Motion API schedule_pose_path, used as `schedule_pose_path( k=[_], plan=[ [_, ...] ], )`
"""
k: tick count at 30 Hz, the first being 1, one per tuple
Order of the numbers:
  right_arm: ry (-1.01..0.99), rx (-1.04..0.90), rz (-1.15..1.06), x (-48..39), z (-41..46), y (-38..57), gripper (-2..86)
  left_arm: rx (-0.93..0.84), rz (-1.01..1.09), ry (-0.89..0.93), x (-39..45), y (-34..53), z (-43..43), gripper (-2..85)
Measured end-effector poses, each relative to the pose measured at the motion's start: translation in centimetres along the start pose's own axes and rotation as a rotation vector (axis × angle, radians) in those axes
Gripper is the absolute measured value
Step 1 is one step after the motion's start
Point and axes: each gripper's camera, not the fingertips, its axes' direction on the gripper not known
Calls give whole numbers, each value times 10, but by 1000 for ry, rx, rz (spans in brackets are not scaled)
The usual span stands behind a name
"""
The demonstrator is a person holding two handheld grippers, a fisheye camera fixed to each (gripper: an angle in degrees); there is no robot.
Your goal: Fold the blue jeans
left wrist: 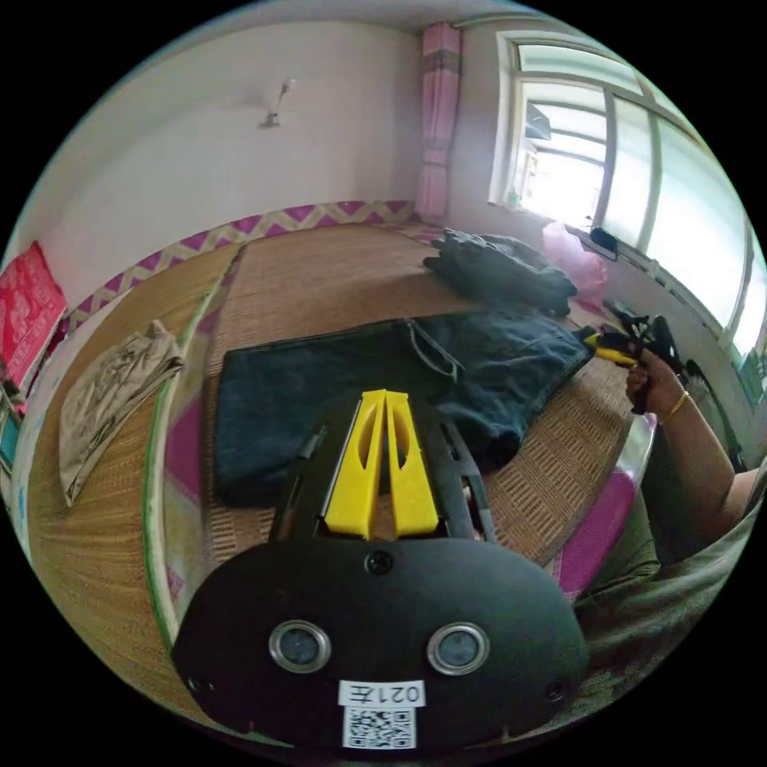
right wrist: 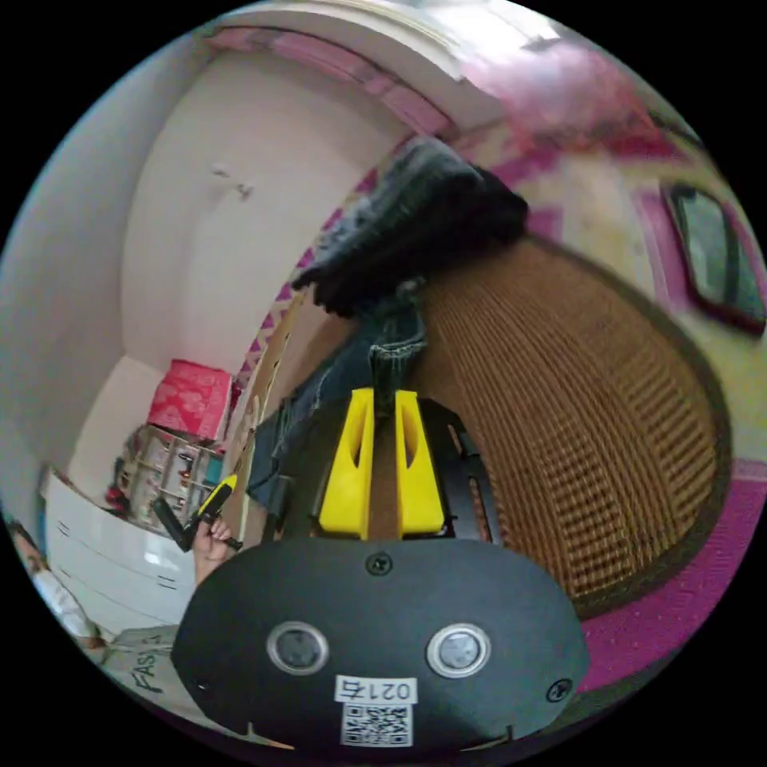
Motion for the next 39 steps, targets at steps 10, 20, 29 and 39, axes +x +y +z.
schedule_pose_path(
  k=[10,20,29,39],
  plan=[
    [47,69,-135,-72,-81,-42,44,-20,140,-13,91,-47,39,-5],
    [362,253,-332,-107,-110,26,33,-162,322,88,179,-82,123,130],
    [337,-12,-692,-209,-18,102,51,-243,266,56,180,-103,173,91],
    [241,-52,-682,-211,17,154,25,-235,317,64,156,-104,178,81]
  ],
)
